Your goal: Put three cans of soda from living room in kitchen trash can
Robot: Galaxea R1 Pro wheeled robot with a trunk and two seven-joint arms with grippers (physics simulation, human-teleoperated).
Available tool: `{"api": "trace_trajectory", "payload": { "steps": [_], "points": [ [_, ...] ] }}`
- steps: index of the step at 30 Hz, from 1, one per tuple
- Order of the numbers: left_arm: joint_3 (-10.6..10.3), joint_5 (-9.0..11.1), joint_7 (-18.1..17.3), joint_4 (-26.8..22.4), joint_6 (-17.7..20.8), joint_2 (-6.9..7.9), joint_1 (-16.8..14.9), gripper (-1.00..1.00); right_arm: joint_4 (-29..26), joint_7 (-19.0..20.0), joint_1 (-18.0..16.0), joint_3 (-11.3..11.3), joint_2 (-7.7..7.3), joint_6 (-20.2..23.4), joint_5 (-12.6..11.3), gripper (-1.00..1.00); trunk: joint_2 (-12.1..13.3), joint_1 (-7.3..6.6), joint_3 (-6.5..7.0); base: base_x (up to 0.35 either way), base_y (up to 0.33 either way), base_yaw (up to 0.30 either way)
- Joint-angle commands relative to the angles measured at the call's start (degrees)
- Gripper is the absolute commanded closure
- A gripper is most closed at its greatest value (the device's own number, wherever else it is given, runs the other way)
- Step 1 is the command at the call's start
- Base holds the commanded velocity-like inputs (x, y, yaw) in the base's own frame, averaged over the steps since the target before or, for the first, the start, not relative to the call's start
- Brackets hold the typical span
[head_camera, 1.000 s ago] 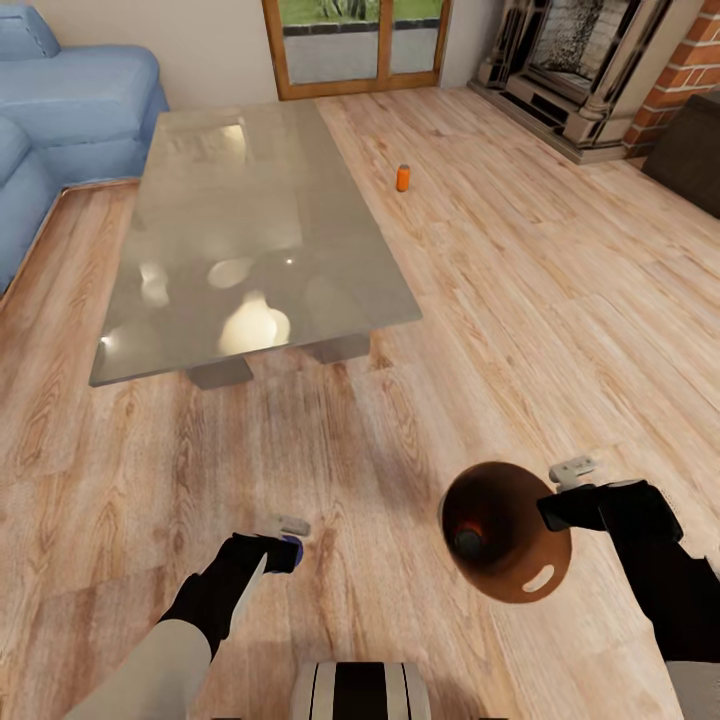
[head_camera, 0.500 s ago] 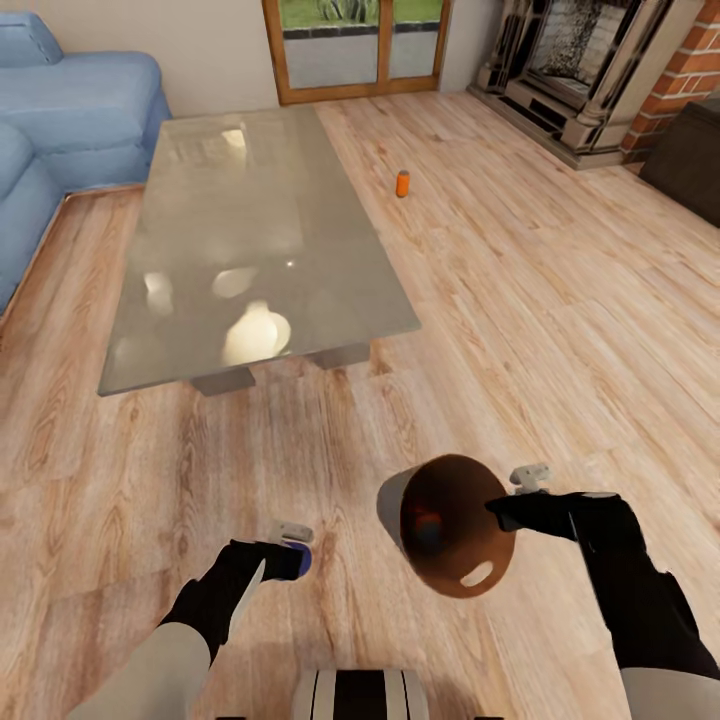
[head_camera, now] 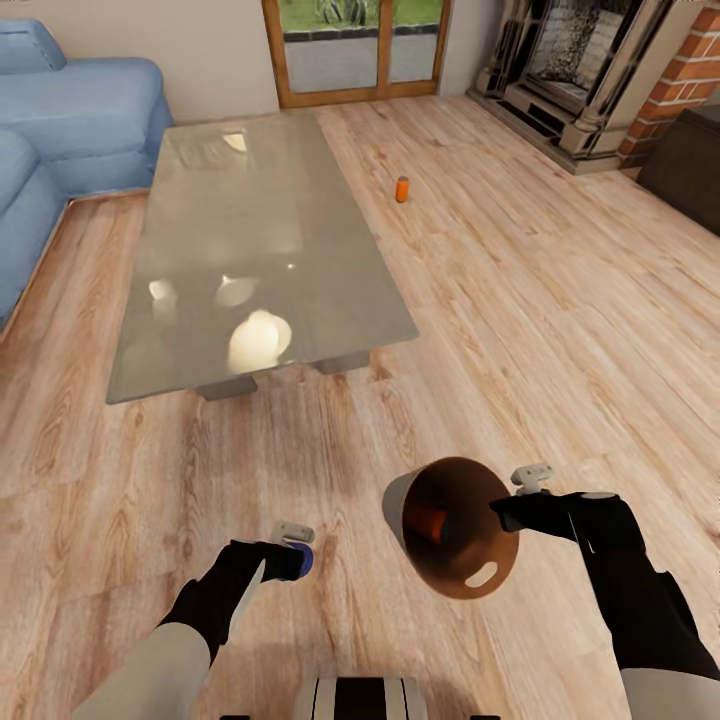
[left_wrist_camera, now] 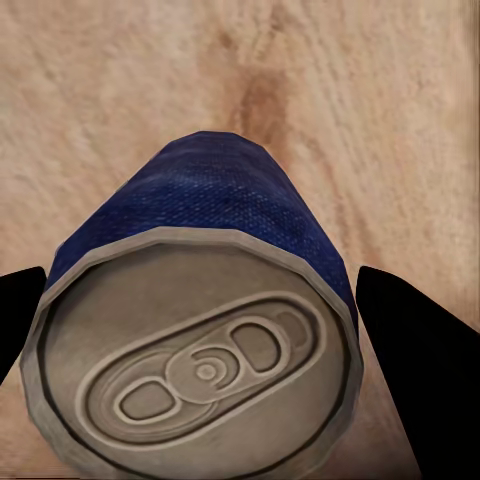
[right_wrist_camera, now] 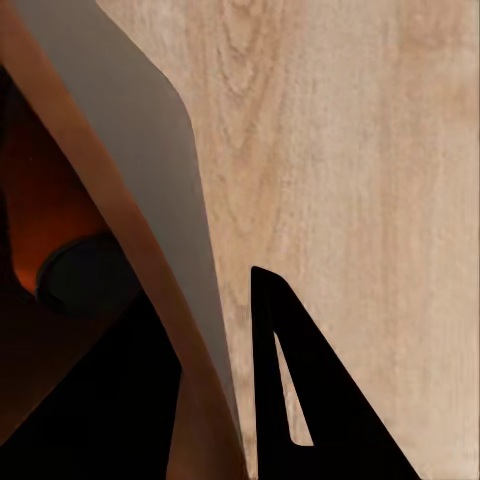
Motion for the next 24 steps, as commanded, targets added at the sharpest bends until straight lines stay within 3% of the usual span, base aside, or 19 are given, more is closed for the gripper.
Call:
{"api": "trace_trajectory", "payload": {
  "steps": [1,9,13,15,17,19,22,23,24],
  "points": [
    [0.0,0.0,0.0,0.0,0.0,0.0,0.0,1.0,0.0,0.1,0.0,0.0,0.0,0.3,-0.8,1.0,0.4,-0.23,0.19,0.0,0.0,0.0],
    [0.0,0.1,-0.6,-0.2,0.0,0.0,0.0,1.0,0.0,0.1,0.0,-0.1,-0.03,0.3,-0.8,1.0,3.6,-1.98,1.62,0.0,0.0,0.0],
    [0.3,0.1,-6.3,-0.6,0.3,0.92,-0.2,1.0,0.0,0.8,0.0,-0.1,-0.25,0.3,-0.9,1.0,5.2,-2.86,2.34,0.0,0.0,0.0],
    [0.4,0.0,-10.5,-1.9,0.9,2.12,-0.4,1.0,-0.1,2.8,0.0,-0.1,-1.02,0.3,-0.9,1.0,6.0,-3.3,2.7,0.0,0.0,0.0],
    [0.4,0.0,-12.5,-3.3,1.4,2.93,-0.5,1.0,-0.3,4.5,0.0,-0.1,-1.49,0.3,-0.8,1.0,6.8,-3.74,3.06,0.0,0.0,0.0],
    [0.5,0.1,-17.7,-7.2,3.4,5.65,-0.6,1.0,-0.6,8.6,0.0,-0.1,-2.72,0.4,-0.6,1.0,7.6,-4.18,3.42,0.0,0.0,0.0],
    [0.5,0.2,-24.6,-11.7,6.1,9.2,-0.7,1.0,-0.7,11.5,0.0,-0.1,-4.47,0.5,-0.4,1.0,8.8,-4.84,3.96,0.0,0.0,0.0],
    [0.6,0.2,-29.8,-14.9,7.9,11.36,-0.7,1.0,-0.8,12.6,-0.1,-0.1,-5.63,0.6,-0.4,1.0,9.2,-5.06,4.14,0.0,0.0,0.0],
    [0.6,0.3,-31.4,-15.9,8.4,11.87,-0.7,1.0,-0.8,12.8,-0.1,-0.2,-5.93,0.6,-0.4,1.0,9.6,-5.28,4.32,0.0,0.0,0.0]
  ]
}}
